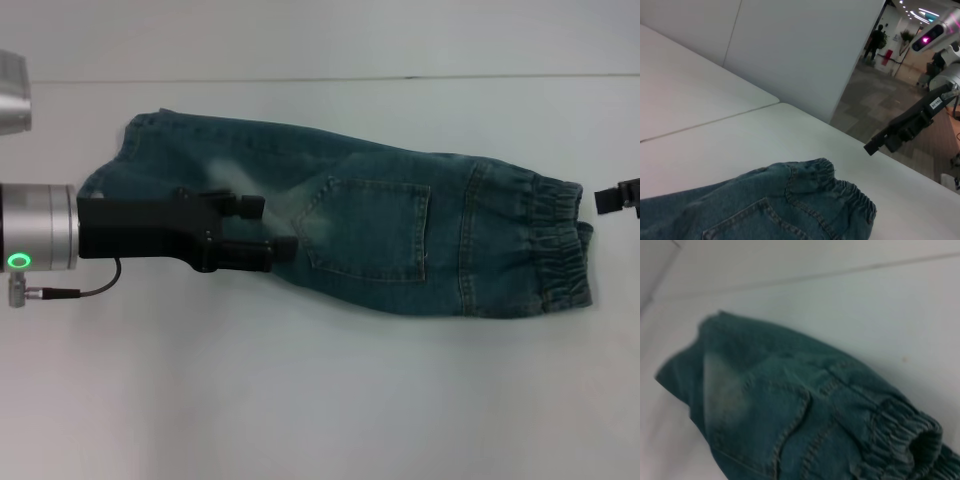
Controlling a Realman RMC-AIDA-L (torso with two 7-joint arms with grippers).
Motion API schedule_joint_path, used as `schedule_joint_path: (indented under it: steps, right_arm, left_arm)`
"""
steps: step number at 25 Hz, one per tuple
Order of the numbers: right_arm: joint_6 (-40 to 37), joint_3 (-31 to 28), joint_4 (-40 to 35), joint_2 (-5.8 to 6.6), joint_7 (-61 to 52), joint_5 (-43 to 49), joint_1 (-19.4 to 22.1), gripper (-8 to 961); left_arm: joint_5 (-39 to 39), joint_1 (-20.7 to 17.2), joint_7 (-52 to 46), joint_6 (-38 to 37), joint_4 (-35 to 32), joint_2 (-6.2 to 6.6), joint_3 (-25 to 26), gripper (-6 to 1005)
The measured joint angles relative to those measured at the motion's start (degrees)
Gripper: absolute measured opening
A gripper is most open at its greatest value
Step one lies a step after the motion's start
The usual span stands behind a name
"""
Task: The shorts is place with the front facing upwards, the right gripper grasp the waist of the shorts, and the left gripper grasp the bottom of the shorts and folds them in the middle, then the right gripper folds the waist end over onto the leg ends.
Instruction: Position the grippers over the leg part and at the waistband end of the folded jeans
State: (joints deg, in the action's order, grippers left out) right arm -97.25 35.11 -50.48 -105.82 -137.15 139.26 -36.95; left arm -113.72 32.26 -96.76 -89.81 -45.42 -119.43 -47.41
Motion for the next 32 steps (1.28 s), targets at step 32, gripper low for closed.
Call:
schedule_joint_path:
  steps: [32]
  right_arm:
    - [11.75,6.62,5.07,-7.71,2.39,12.94,-4.45,814]
  left_arm:
    - [-2.20,0.41,0.14,1.49,1.73,-0.03,-0.55,909]
